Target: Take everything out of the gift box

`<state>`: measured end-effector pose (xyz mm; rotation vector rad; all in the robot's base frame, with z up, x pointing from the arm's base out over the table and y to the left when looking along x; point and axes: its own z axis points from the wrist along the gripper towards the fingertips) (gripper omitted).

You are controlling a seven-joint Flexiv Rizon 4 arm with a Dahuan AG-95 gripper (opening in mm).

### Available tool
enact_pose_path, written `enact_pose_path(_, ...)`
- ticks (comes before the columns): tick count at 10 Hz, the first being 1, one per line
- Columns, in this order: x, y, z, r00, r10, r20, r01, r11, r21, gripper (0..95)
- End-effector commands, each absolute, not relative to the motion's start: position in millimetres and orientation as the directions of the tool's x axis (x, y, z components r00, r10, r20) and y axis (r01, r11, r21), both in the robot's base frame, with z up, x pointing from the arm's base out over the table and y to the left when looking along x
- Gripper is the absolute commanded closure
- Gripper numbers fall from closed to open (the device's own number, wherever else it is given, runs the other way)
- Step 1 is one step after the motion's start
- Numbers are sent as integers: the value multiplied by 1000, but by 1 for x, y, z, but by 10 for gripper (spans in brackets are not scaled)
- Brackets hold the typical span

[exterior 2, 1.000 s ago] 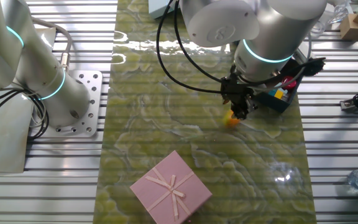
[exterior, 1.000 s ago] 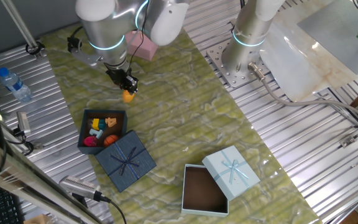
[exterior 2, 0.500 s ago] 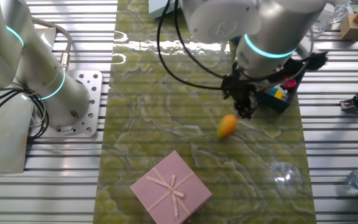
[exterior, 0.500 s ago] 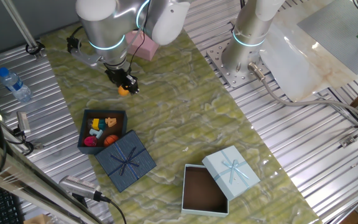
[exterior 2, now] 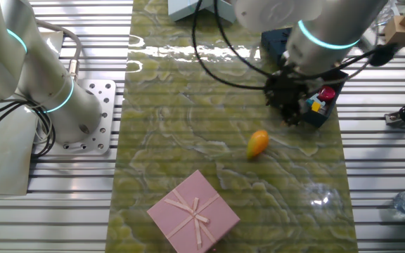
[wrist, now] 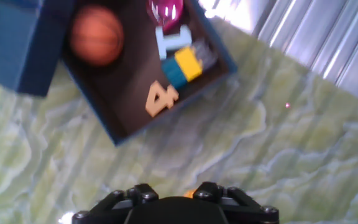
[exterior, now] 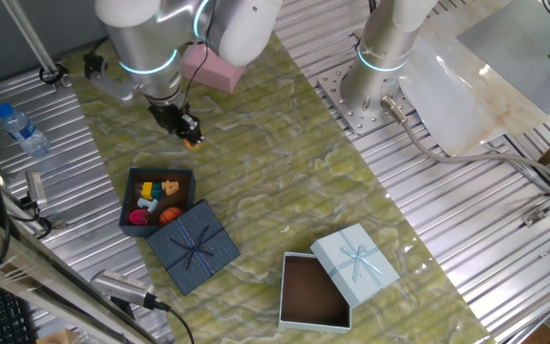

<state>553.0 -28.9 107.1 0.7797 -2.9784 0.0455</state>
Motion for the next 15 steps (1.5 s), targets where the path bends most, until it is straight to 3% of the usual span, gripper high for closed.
enact_pose_path(1,564,-21,115,-862,-504,54,-505,863,-15,570)
enact_pose_path(4,574,-12,117,-838,-545,16,-545,838,-24,570)
enact_pose_path(11,608,18,95,-891,-453,-17,-452,891,-37,570)
enact_pose_path(12,614,22,97,-897,-442,-17,-441,896,-39,380)
enact_pose_path(15,624,30,94,-903,-428,-25,-427,903,-45,380)
